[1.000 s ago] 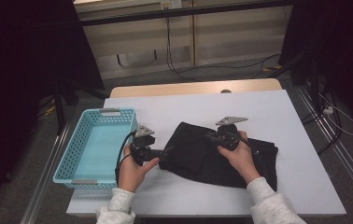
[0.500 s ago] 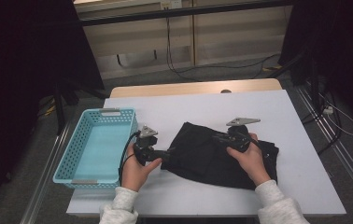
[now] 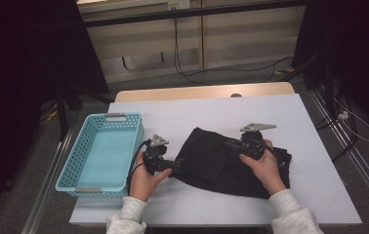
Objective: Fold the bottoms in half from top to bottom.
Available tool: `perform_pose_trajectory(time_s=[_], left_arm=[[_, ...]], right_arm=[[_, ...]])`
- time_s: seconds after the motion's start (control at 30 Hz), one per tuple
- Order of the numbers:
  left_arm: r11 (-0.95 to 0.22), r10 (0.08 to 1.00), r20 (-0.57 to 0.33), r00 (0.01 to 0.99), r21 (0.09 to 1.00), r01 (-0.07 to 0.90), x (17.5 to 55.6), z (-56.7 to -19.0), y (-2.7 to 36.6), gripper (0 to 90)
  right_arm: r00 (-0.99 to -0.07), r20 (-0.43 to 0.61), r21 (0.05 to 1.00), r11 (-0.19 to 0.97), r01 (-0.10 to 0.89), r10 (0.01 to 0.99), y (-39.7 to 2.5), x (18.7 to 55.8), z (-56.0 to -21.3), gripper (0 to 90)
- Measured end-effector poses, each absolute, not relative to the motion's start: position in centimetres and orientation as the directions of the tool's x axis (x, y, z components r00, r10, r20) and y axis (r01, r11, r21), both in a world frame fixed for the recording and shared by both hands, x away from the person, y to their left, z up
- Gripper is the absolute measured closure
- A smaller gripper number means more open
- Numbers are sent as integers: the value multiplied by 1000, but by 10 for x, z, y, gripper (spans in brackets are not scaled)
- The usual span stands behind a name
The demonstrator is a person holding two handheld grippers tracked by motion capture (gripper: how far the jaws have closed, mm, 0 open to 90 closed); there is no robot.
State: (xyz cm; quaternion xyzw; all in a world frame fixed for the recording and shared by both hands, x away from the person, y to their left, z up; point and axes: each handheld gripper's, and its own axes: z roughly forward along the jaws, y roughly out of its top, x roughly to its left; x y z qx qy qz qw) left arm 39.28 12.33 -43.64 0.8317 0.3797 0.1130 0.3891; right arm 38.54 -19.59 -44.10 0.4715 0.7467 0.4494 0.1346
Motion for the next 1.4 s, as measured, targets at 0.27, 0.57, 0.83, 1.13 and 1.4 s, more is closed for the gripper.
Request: perform_pose_trajectory(time_s=[0.27, 0.57, 0.83, 1.13, 1.4], left_arm=[[-428, 710, -97, 697, 727, 537, 391, -438, 120, 148], [-431, 707, -94, 701, 729, 532, 391, -438, 121, 147], [-422, 710, -99, 697, 733, 534, 392, -438, 122, 146], [-427, 708, -95, 699, 732, 531, 391, -437, 122, 145], [-427, 706, -98, 701, 731, 532, 391, -438, 119, 144]], right_arm=[[-516, 215, 801, 153, 579, 829, -200, 382, -439, 813], [-506, 211, 799, 151, 583, 836, -208, 378, -439, 814], [-494, 215, 798, 140, 586, 842, -213, 376, -438, 810], [-483, 219, 799, 128, 587, 848, -220, 374, -437, 825], [-495, 206, 782, 163, 602, 844, -218, 373, -440, 742]])
